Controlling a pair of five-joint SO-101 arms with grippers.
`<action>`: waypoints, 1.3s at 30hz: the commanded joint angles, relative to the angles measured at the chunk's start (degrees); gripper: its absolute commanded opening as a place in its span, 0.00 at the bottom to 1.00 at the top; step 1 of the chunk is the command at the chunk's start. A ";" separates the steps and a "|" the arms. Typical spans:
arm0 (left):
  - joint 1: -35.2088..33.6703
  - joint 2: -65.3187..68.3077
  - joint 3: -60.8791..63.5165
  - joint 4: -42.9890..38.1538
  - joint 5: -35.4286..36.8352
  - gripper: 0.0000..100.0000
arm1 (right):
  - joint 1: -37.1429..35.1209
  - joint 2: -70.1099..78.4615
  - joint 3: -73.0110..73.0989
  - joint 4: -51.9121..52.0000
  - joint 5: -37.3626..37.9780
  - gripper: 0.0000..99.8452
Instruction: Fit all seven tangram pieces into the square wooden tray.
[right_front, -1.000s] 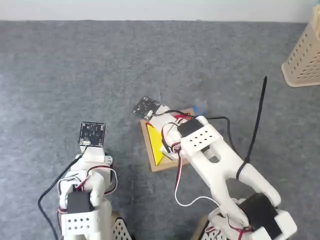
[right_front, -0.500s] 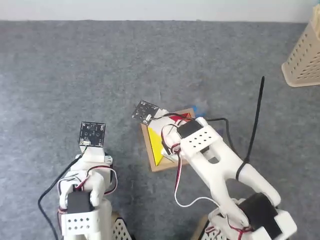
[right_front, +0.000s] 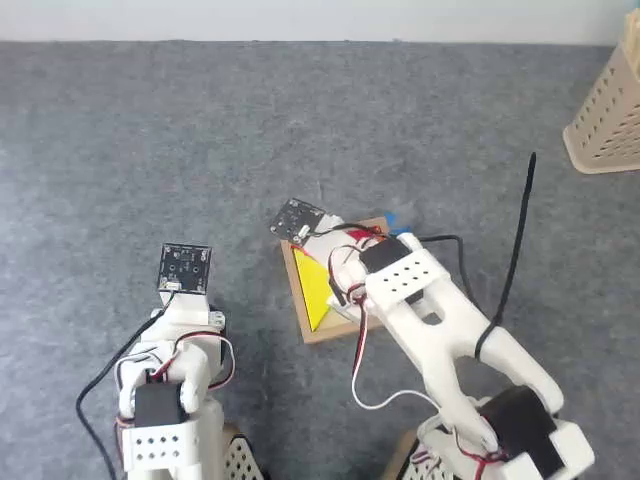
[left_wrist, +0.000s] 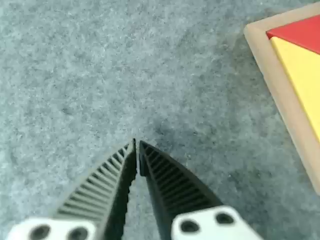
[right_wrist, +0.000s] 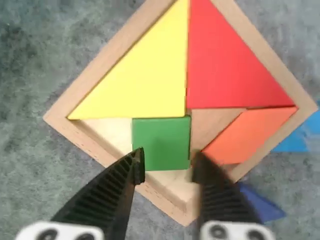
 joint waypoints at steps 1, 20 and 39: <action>0.00 -1.05 -0.40 0.35 -0.26 0.01 | 1.10 1.01 -0.53 -0.40 0.62 0.04; 0.00 -1.05 -0.40 0.35 -0.26 0.01 | 4.00 14.73 -8.09 -6.55 -2.55 0.01; 0.00 -1.05 -0.40 0.35 -0.26 0.01 | 23.25 -1.10 -5.10 -0.48 -12.75 0.01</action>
